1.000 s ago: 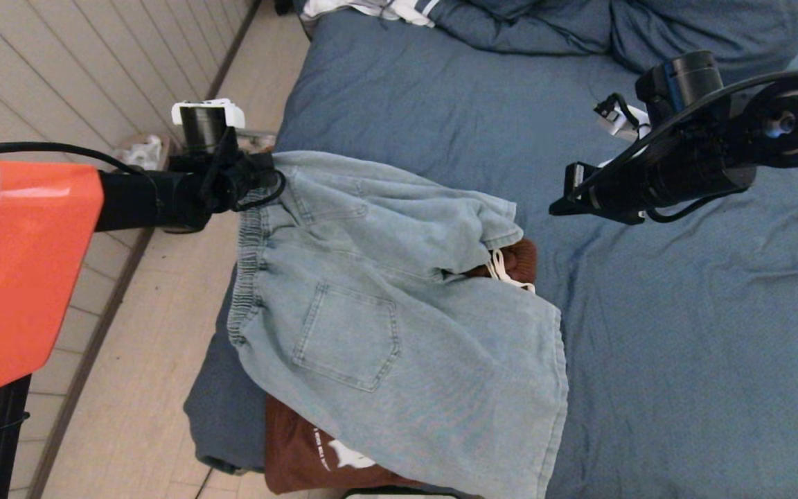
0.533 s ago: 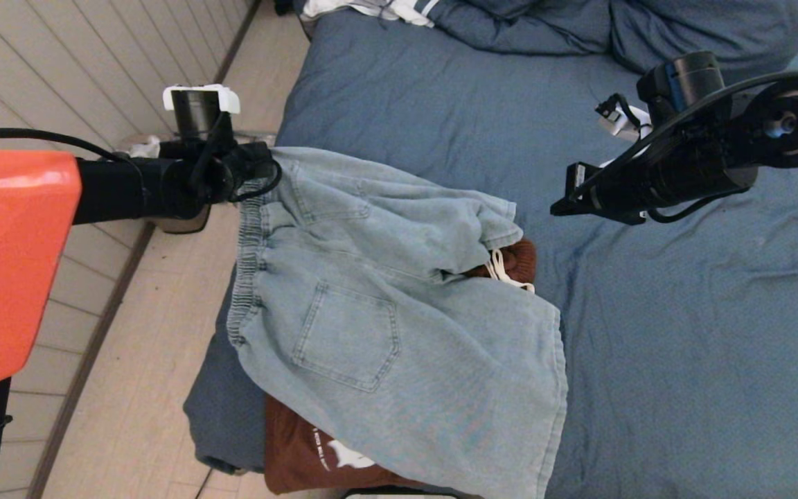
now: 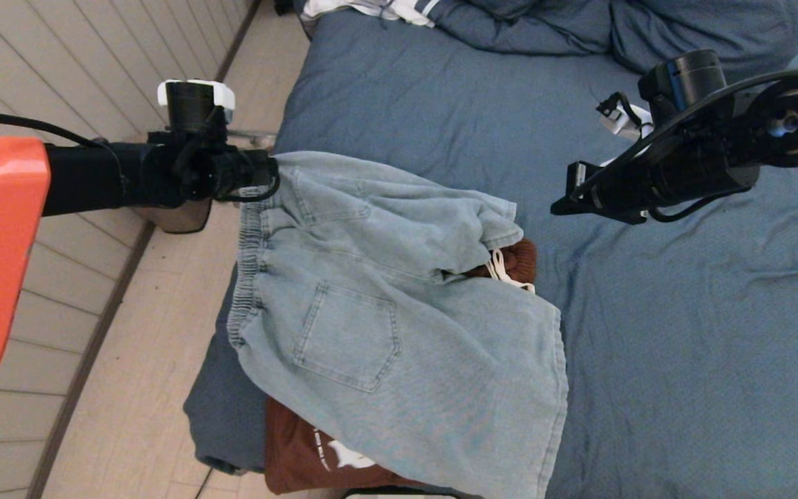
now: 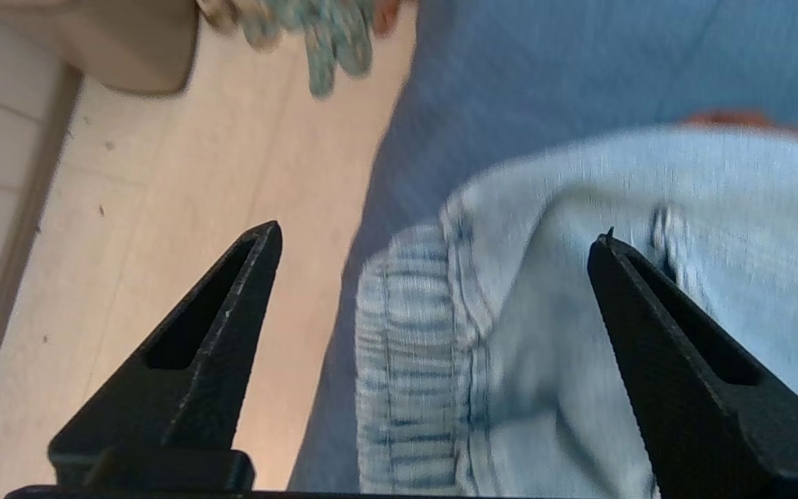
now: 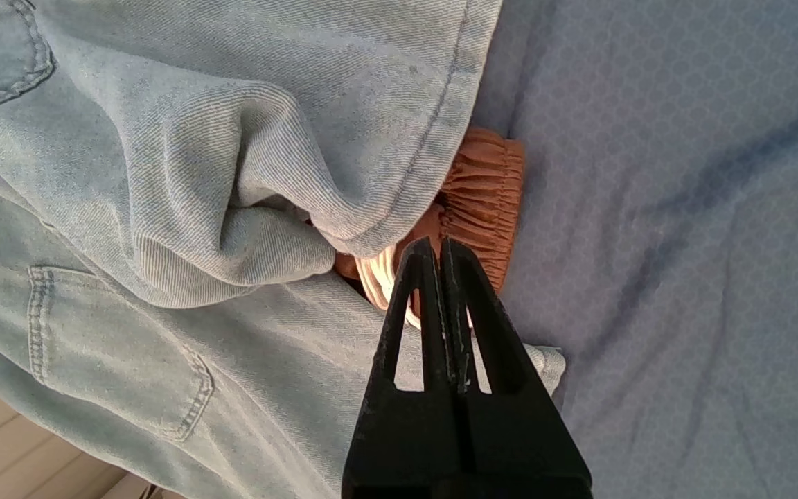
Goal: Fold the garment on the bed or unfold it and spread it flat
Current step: Unford the blue shorts
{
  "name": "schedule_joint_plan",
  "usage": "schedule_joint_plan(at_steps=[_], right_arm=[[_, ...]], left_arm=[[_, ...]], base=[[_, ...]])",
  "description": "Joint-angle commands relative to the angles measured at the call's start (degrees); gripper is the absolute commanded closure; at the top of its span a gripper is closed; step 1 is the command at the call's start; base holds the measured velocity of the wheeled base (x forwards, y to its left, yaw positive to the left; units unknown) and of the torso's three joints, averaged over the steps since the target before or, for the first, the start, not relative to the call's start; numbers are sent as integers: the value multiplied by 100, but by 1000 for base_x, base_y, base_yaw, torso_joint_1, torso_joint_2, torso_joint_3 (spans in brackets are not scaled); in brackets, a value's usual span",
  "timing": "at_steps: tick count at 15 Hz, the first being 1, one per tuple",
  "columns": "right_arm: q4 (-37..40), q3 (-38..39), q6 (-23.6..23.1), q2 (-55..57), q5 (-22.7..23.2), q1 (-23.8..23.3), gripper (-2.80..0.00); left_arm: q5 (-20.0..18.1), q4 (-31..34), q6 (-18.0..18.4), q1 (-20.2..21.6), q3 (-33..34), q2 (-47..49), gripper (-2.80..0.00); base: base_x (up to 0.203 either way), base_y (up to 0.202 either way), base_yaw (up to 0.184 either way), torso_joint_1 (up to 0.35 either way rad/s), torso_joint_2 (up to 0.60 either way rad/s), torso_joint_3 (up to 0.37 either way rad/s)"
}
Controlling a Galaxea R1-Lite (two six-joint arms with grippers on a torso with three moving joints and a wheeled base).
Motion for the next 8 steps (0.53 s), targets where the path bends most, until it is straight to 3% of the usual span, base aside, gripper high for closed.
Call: schedule_joint_plan(at_steps=[1, 2, 3, 5, 7, 8], right_arm=[[14, 20, 9, -7, 9, -1, 0], [14, 20, 9, 2, 9, -1, 0], [14, 28, 9, 5, 9, 11, 0], [14, 61, 3, 26, 9, 34, 0], [23, 88, 2, 98, 18, 67, 0], [23, 96, 2, 233, 18, 113, 0]], left_arm=[[-194, 171, -24, 3, -4, -98, -280], [-316, 199, -62, 0, -12, -133, -280], [-403, 255, -98, 3, -5, -224, 0], [-868, 665, -335, 5, 53, -562, 0], [-1776, 1513, -771, 2, 99, -929, 0], [-2054, 1859, -926, -18, 296, -1082, 0]], base=[[0, 0, 0, 0, 0, 0], [0, 0, 0, 0, 0, 0], [0, 0, 0, 0, 0, 0], [0, 0, 0, 0, 0, 0], [0, 0, 0, 0, 0, 0], [0, 0, 0, 0, 0, 0]])
